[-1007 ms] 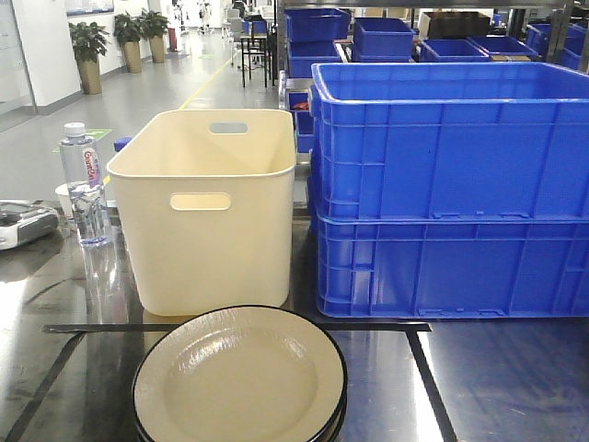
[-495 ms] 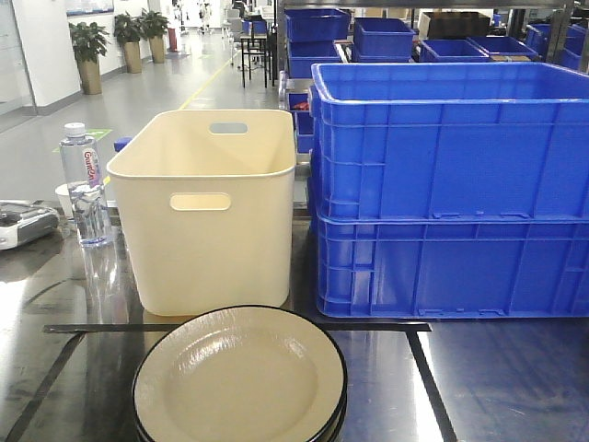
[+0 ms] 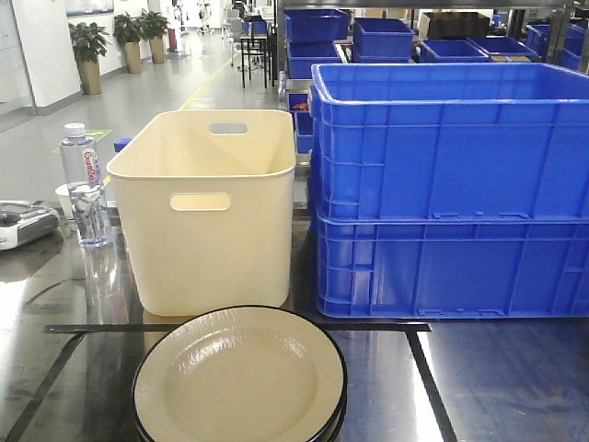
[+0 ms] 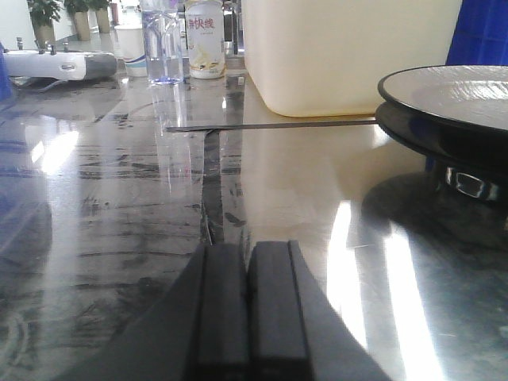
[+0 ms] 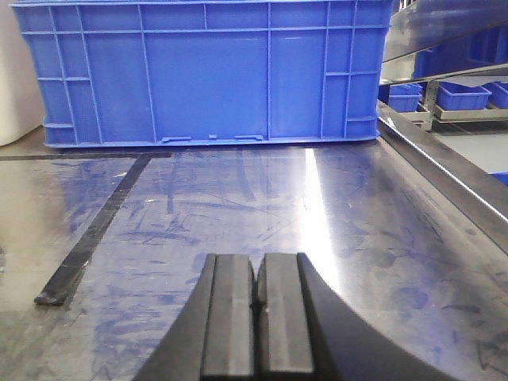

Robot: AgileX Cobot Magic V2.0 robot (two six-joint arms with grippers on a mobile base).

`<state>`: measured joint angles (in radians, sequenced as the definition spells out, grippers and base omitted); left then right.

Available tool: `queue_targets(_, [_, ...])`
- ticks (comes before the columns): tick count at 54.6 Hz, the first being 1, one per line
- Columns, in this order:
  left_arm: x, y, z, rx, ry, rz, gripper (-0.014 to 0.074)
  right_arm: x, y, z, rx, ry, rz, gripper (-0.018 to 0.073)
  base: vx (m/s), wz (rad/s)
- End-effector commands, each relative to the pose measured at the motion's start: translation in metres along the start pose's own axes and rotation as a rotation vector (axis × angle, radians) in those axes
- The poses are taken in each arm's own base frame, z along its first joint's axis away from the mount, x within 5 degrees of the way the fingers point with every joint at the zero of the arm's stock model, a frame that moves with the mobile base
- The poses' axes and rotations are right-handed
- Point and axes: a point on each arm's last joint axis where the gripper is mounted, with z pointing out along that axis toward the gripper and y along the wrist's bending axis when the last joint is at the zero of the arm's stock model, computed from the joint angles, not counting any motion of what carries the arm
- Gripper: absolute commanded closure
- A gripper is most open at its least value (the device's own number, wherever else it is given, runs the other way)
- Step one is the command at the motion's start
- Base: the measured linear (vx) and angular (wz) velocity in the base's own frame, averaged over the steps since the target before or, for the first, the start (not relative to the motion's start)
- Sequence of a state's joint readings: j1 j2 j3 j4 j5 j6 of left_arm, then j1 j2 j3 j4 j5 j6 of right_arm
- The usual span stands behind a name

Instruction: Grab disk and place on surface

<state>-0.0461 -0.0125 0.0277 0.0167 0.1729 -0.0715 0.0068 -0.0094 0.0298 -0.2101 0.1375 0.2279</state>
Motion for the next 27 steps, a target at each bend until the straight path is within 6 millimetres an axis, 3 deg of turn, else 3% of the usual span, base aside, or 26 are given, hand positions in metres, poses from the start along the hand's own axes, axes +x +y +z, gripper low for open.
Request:
queue_targets(1, [0.0004, -0.0003, 0.0004, 0.01, -0.069, -0.004, 0.0595, -0.0099, 0.0017, -0.0018, -0.017, -0.105, -0.024, 0.0571, 0.0, 0.0])
queue_targets(27, [0.0004, -0.0003, 0.0004, 0.01, -0.069, -0.004, 0.0595, -0.0099, 0.0017, -0.0018, -0.017, -0.105, -0.024, 0.0571, 0.0, 0.0])
